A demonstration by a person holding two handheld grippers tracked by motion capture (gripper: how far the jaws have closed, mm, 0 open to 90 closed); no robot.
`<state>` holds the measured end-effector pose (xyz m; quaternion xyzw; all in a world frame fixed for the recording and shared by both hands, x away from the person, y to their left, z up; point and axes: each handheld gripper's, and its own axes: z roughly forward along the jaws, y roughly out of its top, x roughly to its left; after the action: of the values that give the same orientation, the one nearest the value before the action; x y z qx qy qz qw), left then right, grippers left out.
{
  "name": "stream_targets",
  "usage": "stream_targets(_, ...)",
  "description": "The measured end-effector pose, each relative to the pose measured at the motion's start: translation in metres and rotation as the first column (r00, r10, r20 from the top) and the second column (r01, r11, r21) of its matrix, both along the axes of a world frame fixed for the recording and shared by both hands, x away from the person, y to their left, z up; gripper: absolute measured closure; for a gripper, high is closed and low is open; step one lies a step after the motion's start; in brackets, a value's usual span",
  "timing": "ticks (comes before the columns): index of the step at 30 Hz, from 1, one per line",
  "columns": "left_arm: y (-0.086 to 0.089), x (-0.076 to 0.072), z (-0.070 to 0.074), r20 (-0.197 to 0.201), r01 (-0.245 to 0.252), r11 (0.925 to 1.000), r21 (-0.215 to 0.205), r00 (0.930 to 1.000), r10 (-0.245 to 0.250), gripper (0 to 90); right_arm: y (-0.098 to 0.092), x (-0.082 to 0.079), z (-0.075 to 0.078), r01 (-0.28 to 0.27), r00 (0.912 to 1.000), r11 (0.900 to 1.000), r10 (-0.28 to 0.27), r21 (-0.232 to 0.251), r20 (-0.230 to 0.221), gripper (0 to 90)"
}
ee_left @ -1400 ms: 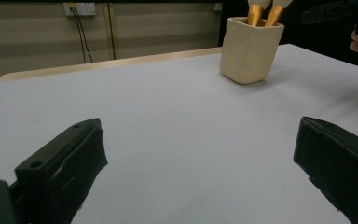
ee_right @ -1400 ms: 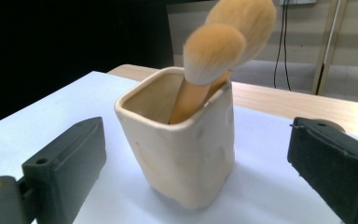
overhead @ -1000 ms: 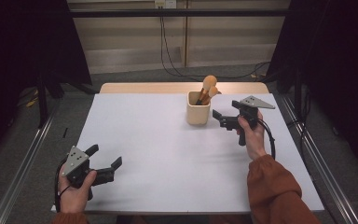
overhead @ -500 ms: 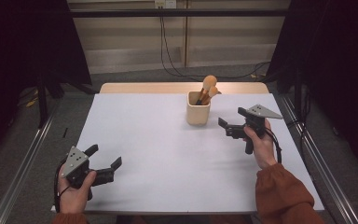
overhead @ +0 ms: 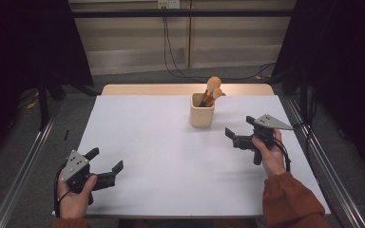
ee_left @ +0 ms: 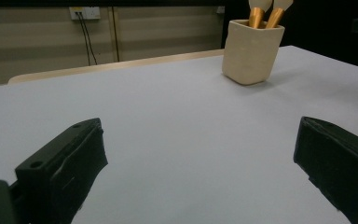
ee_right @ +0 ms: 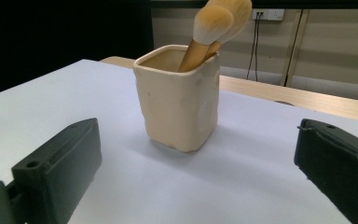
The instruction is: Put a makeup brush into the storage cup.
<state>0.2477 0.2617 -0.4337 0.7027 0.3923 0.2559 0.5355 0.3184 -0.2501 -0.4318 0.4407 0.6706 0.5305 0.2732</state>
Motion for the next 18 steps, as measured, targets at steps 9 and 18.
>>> stream_targets(9, 0.0, 0.0, 0.0, -0.001, 0.008, 1.0, 0.0, 1.0, -0.008, 2.0, -0.009, -0.018, -0.003, 0.019, 0.9998, 1.0, -0.019, -0.009, 0.01, 0.0)
stream_targets(18, 0.0, -0.001, 0.0, -0.001, 0.001, 1.0, 0.004, 1.0, -0.001, 2.1, -0.019, -0.036, -0.006, 0.045, 0.9988, 0.999, -0.045, -0.006, 0.018, 0.2)
